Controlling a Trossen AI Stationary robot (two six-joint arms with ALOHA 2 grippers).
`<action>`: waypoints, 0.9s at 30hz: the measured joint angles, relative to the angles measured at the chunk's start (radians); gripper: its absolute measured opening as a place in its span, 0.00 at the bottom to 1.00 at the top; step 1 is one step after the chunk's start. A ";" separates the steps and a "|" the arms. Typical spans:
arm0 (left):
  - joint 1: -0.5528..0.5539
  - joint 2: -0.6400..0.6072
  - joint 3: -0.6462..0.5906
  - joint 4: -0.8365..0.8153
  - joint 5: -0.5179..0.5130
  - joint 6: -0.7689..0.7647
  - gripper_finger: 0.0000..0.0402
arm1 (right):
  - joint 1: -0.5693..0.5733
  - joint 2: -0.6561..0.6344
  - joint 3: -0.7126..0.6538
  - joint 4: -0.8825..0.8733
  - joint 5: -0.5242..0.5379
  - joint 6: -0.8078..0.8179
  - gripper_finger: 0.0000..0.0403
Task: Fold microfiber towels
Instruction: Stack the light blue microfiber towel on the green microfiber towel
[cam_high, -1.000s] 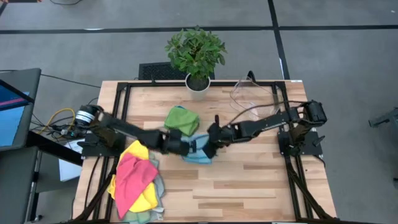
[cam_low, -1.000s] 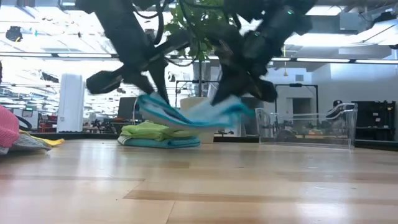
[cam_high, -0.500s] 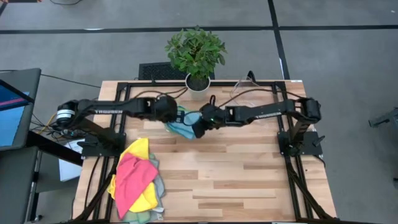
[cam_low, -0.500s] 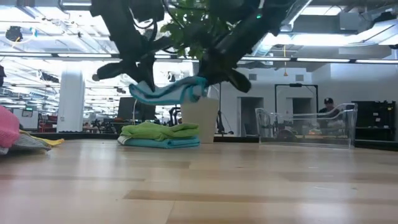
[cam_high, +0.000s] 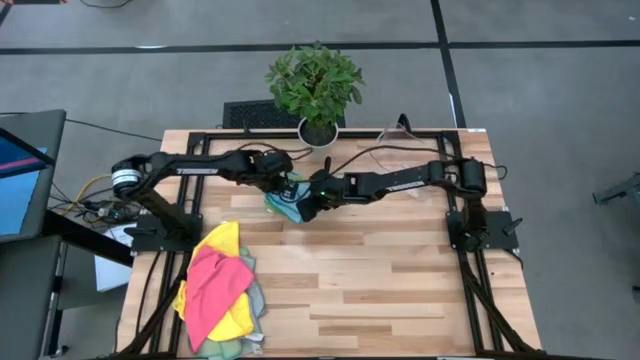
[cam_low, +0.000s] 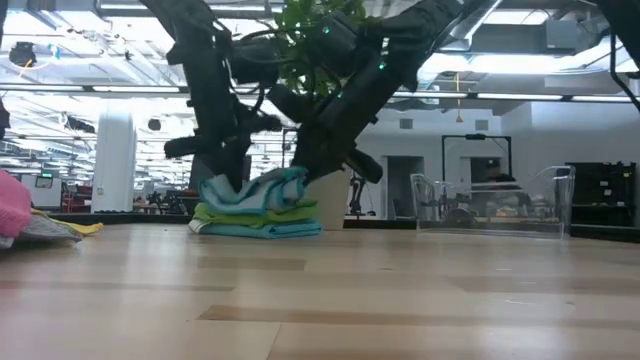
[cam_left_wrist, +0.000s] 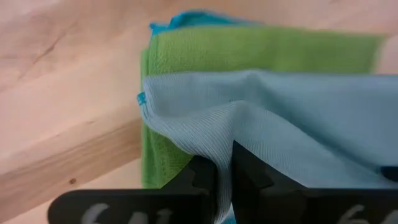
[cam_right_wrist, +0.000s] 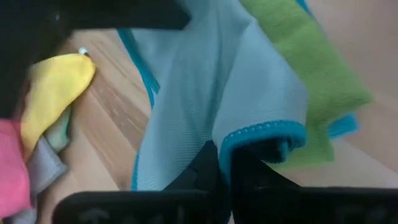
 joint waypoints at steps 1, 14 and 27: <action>0.001 0.015 0.000 -0.007 -0.001 0.002 0.03 | -0.001 0.010 0.006 0.003 -0.003 -0.003 0.12; 0.039 -0.039 0.040 -0.024 -0.064 0.098 0.22 | -0.020 -0.028 0.009 -0.015 0.023 -0.086 0.54; 0.076 -0.018 0.032 -0.162 -0.027 0.196 0.43 | -0.046 -0.086 0.010 -0.133 -0.006 -0.151 0.61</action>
